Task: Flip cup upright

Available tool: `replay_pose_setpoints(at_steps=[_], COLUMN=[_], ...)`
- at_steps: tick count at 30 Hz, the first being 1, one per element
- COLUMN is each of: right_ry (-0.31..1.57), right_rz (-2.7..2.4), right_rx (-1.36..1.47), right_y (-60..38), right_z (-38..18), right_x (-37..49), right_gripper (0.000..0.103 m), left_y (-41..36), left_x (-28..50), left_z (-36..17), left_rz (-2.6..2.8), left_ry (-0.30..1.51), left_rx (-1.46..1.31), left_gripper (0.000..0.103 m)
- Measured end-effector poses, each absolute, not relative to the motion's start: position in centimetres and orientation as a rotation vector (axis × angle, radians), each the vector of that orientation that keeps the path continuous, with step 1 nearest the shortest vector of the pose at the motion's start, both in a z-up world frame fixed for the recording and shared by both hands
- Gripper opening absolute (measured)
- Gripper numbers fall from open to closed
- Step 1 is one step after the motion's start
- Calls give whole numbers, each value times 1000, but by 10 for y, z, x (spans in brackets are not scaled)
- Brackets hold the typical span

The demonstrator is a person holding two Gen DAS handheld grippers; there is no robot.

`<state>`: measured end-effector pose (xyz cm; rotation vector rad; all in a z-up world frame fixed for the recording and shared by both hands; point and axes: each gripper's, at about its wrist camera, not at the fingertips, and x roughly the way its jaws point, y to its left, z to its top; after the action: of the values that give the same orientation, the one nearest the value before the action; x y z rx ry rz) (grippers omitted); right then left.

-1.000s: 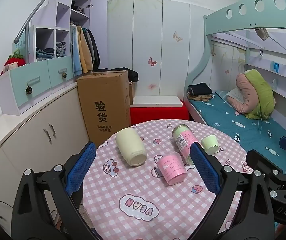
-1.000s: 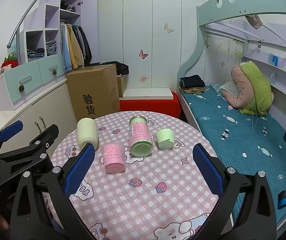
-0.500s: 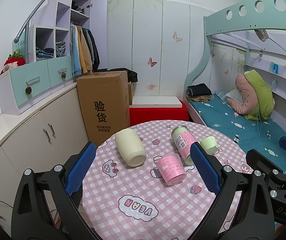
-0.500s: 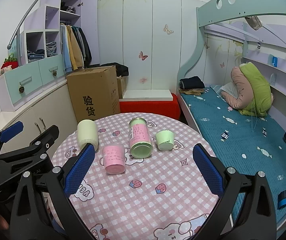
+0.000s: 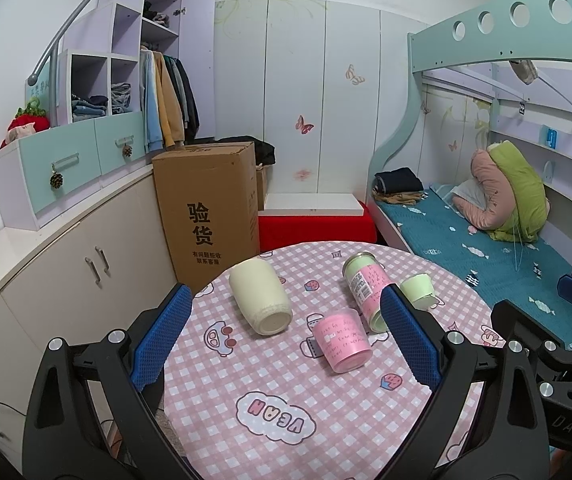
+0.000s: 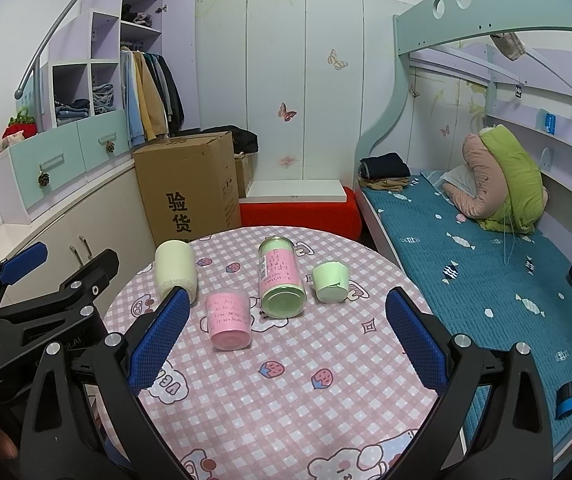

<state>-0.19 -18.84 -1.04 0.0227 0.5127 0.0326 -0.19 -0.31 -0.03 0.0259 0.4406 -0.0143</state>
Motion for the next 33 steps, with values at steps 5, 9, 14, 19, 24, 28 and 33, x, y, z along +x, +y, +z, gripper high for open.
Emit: replay_pose_setpoints(at_steps=[5, 9, 14, 19, 24, 28, 33], right_ry=[512, 513, 512, 512, 512, 512, 515], right_rz=[32, 32, 33, 33, 33, 33, 34], right_rx=[22, 22, 22, 23, 23, 23, 25], right_y=[-188, -188, -188, -188, -188, -188, -189], right_z=[-10, -10, -10, -10, -10, -10, -7], right_x=[-2, -2, -2, -2, -2, -2, -1], right_gripper=[95, 95, 95, 95, 95, 95, 95], left_y=[-3, -3, -5, -6, -6, -5, -5], left_x=[-2, -2, -1, 1, 1, 1, 1], left_z=[0, 0, 3, 0, 1, 1, 1], left_rz=[-15, -16, -14, -15, -15, -15, -15], left_ry=[441, 441, 442, 443, 443, 444, 443], left_rx=[24, 23, 23, 21, 21, 20, 20], left_gripper=[95, 95, 95, 95, 95, 95, 95])
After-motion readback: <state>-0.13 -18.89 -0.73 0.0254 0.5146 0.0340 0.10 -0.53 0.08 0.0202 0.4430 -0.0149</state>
